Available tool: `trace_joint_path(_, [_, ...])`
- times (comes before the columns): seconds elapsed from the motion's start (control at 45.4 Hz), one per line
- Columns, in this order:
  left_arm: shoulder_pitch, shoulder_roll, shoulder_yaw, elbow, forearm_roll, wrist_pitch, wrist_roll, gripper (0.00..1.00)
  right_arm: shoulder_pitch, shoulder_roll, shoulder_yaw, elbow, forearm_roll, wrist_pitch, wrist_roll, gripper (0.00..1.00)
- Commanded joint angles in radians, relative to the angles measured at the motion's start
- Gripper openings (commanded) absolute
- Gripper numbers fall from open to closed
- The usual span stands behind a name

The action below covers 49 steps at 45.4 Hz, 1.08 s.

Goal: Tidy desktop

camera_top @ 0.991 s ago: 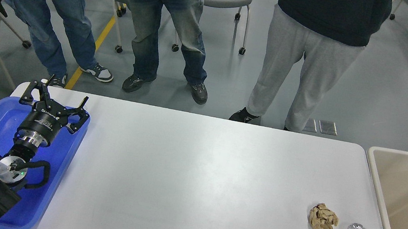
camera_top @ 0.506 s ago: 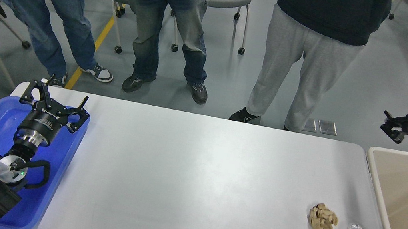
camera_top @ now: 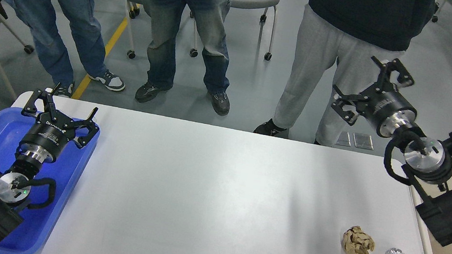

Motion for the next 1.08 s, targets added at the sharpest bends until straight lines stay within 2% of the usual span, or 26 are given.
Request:
trace_joint_path(0.0, [0.0,-0.001,0.0,0.0,0.0,0.0,0.0,1.0,-0.037,0.134,0.001,0.013,-0.005,0.087,0.001,1.0])
trace_joint_path(0.44, [0.0,-0.001,0.0,0.0,0.0,0.0,0.0,1.0,-0.168,0.176,0.005,-0.125,-0.007,0.296,0.003,1.0])
trace_joint_path(1.057, [0.0,-0.001,0.0,0.0,0.0,0.0,0.0,1.0,-0.208,0.177,0.001,-0.168,-0.005,0.311,0.001,1.0])
